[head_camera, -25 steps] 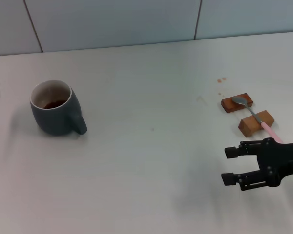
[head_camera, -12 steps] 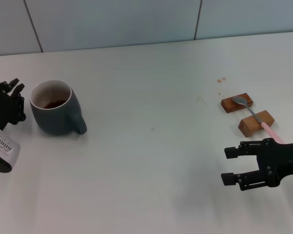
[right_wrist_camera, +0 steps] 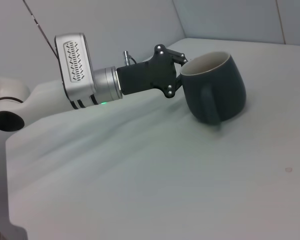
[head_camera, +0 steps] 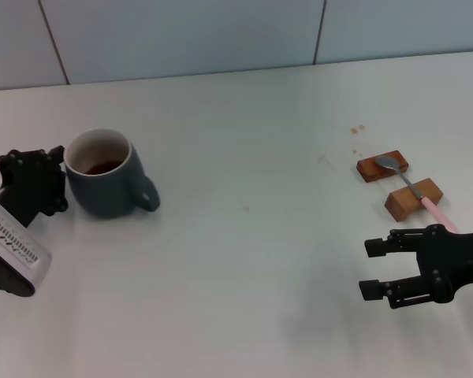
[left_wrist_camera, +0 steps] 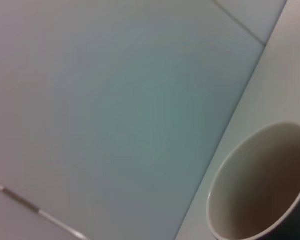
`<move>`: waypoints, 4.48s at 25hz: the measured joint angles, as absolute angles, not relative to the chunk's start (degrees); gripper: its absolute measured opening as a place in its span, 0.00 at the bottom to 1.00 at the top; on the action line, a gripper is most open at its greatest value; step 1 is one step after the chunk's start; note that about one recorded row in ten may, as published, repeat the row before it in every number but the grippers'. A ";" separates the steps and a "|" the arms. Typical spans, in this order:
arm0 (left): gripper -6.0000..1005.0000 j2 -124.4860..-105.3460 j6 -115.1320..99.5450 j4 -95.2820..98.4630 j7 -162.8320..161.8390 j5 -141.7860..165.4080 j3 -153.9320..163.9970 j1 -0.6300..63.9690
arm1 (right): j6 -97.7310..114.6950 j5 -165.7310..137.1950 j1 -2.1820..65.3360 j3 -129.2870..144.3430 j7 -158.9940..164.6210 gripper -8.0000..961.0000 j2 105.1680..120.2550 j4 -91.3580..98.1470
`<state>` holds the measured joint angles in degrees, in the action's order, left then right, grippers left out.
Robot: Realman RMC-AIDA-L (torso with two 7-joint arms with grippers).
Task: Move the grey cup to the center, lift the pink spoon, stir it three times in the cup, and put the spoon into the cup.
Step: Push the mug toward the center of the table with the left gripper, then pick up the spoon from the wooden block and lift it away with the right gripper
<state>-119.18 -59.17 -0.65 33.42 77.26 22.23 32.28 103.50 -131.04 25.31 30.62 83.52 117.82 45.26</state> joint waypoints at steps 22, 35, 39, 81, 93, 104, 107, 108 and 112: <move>0.01 -119.18 -64.34 -12.55 31.50 86.25 25.66 37.18 | 103.44 -131.75 25.56 30.67 83.34 0.82 118.04 44.60; 0.02 -119.18 -64.40 -17.22 27.15 101.18 15.99 37.66 | 103.33 -131.41 25.09 30.52 82.74 0.81 118.13 43.37; 0.02 -118.92 -68.21 -20.32 25.09 102.72 2.19 31.86 | 105.68 -130.18 24.19 29.93 81.47 0.81 118.19 42.26; 0.84 -118.66 -82.81 11.20 -39.27 124.45 13.01 30.05 | 86.28 -102.05 7.63 -5.32 107.85 0.78 118.92 7.84; 0.84 -118.65 -82.79 11.25 -38.33 124.45 13.43 30.06 | 82.67 -105.59 9.05 -5.26 111.08 0.78 118.91 6.23; 0.83 -118.65 -82.82 11.25 -38.31 124.45 13.65 30.06 | 80.81 -106.33 10.32 -5.22 111.10 0.77 118.95 5.09; 0.83 -118.65 -82.81 11.26 -38.32 124.45 13.72 30.06 | 80.40 -106.77 10.84 -4.73 111.08 0.77 118.96 4.83; 0.83 -118.65 -82.80 11.25 -38.32 124.45 13.73 30.06 | 80.19 -106.97 11.10 -4.47 111.05 0.77 118.97 4.81; 0.83 -118.65 -82.79 11.25 -38.32 124.45 13.73 30.06 | 79.82 -107.05 11.31 -4.08 110.97 0.77 118.99 4.55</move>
